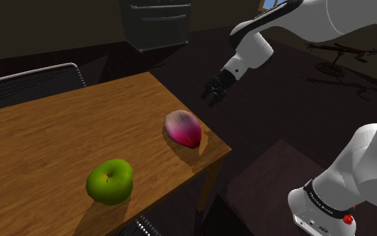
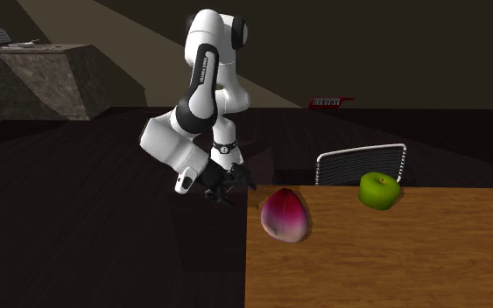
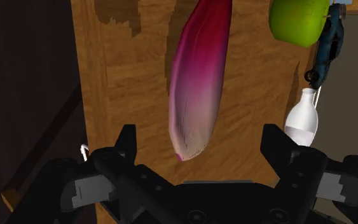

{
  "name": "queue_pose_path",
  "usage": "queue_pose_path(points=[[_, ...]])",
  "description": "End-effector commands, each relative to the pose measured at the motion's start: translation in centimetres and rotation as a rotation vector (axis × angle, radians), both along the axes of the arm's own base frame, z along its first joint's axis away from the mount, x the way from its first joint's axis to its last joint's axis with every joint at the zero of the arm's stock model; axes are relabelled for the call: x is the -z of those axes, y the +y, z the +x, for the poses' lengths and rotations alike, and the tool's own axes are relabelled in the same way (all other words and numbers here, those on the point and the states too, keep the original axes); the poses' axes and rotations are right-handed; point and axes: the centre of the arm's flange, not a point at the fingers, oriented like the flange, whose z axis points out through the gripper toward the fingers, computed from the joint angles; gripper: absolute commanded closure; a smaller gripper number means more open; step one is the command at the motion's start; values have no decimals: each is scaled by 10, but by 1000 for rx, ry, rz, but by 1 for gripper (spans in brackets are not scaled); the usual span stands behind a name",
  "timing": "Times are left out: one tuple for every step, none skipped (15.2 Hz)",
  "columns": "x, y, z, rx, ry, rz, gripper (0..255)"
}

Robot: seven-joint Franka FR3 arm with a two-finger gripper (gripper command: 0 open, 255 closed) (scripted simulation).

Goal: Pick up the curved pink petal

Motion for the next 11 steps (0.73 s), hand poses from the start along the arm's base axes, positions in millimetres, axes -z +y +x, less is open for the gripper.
queue_pose_path(points=[[22, 16, 16, -17, 1, 69, 0], [31, 24, 23, -27, 2, 100, 0], [41, 32, 30, -36, 3, 132, 0], [44, 34, 33, -39, 4, 143, 0], [49, 34, 33, -39, 4, 143, 0], [55, 34, 33, -39, 4, 143, 0], [60, 34, 33, -39, 4, 143, 0], [65, 34, 33, -39, 4, 143, 0], [71, 34, 33, -39, 4, 143, 0], [76, 34, 33, -39, 4, 143, 0], [84, 34, 33, -39, 4, 143, 0]])
